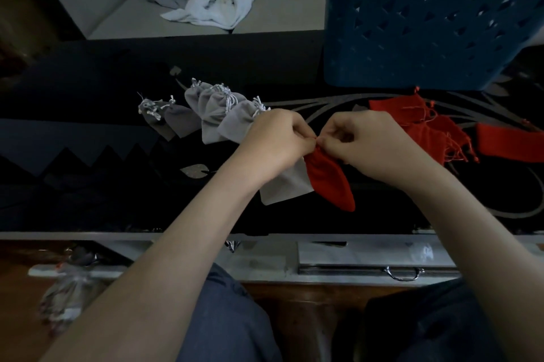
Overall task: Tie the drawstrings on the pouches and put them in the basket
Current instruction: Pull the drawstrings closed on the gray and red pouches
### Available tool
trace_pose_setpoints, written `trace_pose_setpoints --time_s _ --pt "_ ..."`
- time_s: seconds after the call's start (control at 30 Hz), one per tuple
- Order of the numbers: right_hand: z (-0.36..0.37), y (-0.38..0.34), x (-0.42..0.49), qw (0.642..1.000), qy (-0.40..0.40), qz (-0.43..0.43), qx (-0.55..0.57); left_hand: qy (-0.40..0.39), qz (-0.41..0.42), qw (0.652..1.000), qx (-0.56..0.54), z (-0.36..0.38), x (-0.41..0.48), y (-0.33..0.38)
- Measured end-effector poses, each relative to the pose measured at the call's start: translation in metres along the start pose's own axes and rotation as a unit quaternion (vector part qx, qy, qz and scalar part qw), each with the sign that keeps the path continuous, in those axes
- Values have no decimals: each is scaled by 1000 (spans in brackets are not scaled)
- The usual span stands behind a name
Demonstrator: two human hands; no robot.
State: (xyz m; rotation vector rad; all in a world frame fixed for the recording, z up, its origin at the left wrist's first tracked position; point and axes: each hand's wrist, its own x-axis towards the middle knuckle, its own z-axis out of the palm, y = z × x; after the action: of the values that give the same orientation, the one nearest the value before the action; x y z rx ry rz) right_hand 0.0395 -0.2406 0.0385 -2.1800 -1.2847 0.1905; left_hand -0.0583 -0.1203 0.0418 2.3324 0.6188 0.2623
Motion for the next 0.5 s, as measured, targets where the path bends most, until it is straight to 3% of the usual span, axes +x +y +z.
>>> trace_pose_setpoints --time_s 0.17,0.5 --pt "1 -1 0 1000 9 -8 -22 23 0 1000 18 3 -2 5" --pt "3 2 -2 998 57 -3 10 113 120 980 107 21 2 3"
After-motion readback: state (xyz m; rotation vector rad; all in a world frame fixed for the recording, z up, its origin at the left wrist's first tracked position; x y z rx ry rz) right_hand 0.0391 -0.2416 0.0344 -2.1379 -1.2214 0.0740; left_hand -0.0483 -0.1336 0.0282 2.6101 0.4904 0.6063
